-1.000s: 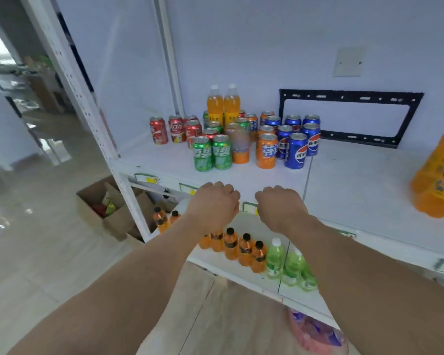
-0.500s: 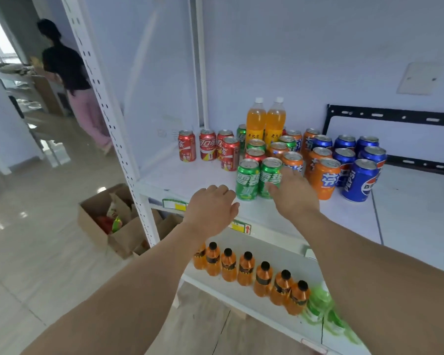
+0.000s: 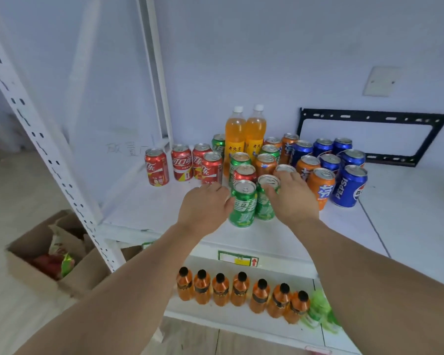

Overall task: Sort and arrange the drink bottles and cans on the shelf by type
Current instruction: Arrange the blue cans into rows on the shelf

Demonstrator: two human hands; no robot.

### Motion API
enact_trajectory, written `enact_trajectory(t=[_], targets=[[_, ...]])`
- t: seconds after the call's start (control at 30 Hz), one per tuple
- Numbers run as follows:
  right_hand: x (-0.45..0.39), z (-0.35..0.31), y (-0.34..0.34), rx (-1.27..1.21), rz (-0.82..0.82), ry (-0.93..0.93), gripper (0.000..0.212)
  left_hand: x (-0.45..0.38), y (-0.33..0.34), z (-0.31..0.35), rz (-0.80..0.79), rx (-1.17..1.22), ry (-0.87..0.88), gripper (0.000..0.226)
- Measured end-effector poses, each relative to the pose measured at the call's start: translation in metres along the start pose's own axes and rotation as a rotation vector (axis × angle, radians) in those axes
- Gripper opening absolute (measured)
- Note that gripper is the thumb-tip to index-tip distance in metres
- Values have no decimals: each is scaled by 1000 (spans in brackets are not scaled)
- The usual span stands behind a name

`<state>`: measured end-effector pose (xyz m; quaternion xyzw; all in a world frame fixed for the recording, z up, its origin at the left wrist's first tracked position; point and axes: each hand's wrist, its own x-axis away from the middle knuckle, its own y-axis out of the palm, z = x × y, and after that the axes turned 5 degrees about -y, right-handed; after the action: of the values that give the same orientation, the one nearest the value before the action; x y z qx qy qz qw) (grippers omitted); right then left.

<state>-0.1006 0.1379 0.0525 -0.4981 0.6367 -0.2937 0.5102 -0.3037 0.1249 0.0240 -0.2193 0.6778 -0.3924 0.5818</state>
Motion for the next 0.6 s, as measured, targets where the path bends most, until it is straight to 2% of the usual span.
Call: enact_trajectory(t=[0.17,0.27,0.37,0.47,0.6], targets=[[-2,8,-1,-3,54,150,54,-17,5,-8,73,72,41,24],[-2,20,-4,32,58,178,48,-28,10,0,120,124,86,32],[0,35,-9,61,71,207,42,-40,10,18,161,140,141,26],[-2,51,-13,80,93,231,40,-53,12,37,154,141,198,24],[-6,72,-18,69,83,266,45,-65,21,64,101,191,231,32]])
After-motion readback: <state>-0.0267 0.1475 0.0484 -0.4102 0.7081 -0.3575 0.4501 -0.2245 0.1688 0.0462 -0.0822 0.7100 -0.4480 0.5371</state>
